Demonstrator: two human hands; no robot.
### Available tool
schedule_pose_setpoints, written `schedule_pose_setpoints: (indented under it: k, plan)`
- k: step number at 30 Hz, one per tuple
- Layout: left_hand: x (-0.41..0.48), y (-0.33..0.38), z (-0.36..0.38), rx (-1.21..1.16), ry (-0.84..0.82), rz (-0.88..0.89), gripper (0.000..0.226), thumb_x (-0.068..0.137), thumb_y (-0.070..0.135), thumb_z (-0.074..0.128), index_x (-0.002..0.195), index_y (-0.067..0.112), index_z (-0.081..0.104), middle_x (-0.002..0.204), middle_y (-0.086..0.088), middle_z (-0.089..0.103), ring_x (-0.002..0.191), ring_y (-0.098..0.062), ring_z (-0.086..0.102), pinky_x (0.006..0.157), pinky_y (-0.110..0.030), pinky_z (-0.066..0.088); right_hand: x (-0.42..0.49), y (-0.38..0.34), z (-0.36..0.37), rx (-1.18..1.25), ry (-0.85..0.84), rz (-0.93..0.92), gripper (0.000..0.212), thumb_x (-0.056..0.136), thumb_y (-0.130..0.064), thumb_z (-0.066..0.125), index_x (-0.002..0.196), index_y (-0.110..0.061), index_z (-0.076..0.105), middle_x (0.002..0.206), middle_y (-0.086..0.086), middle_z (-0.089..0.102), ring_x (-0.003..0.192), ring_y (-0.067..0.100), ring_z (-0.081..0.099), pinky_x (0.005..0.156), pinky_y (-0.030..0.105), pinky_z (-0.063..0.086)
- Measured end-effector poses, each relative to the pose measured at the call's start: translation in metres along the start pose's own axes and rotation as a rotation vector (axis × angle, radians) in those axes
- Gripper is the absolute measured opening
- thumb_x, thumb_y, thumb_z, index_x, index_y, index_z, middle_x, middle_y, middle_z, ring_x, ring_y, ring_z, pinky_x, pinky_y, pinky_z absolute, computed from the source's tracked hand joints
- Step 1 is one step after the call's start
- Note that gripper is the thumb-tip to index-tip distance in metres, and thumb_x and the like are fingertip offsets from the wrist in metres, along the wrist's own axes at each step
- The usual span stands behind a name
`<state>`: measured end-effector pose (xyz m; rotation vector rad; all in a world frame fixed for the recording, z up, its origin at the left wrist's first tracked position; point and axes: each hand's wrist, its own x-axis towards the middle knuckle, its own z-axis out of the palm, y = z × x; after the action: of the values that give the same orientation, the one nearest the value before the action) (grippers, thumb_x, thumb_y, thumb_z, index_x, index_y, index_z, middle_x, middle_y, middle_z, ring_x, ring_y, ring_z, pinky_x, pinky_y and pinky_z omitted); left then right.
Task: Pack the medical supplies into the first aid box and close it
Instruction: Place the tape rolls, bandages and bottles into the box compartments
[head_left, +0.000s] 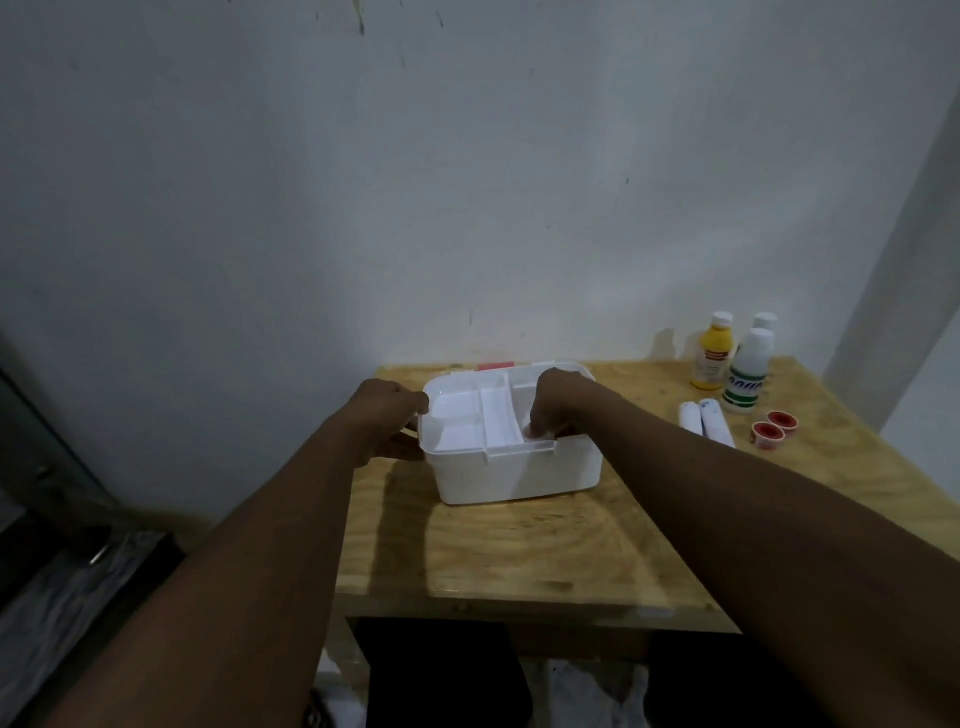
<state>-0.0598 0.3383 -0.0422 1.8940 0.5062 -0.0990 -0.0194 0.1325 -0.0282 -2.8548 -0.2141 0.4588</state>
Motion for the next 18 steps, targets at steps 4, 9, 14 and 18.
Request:
schedule_pose_setpoints:
  k: [4,9,14,18]
  plan:
    - [0.002,0.000,-0.003,0.000,-0.015,0.000,0.013,0.091,0.005,0.062,0.099,-0.005,0.064,0.099,-0.025,0.067,0.076,-0.041,0.072,0.068,-0.045,0.064,0.010,-0.003,0.004,-0.077,-0.100,0.022,0.044,0.095,-0.020,0.061,0.133,0.002,0.054,0.134,0.013,0.060,0.122,0.026,0.058,0.095,0.030,0.047]
    - [0.000,-0.001,-0.003,-0.022,-0.015,0.006,0.012,0.091,0.004,0.063,0.097,-0.006,0.065,0.096,-0.024,0.067,0.075,-0.040,0.072,0.066,-0.044,0.063,0.022,-0.003,0.004,-0.031,-0.148,0.072,0.040,0.097,-0.016,0.056,0.132,0.002,0.054,0.112,0.013,0.064,0.098,0.021,0.061,0.082,0.030,0.044]
    - [0.000,-0.003,0.000,-0.037,0.015,0.029,0.009,0.092,0.005,0.063,0.094,-0.003,0.066,0.100,-0.025,0.068,0.075,-0.040,0.073,0.064,-0.044,0.063,0.022,-0.004,0.001,0.027,-0.274,0.086,0.046,0.097,-0.006,0.049,0.141,0.005,0.043,0.126,0.016,0.059,0.082,0.019,0.056,0.081,0.031,0.044]
    - [0.000,-0.003,0.000,-0.034,0.024,0.036,0.008,0.093,0.005,0.062,0.093,-0.002,0.066,0.101,-0.024,0.068,0.079,-0.040,0.073,0.067,-0.045,0.063,0.022,-0.006,0.000,0.064,-0.339,0.057,0.046,0.094,-0.002,0.055,0.139,0.004,0.046,0.125,0.020,0.058,0.117,0.034,0.055,0.097,0.041,0.046]
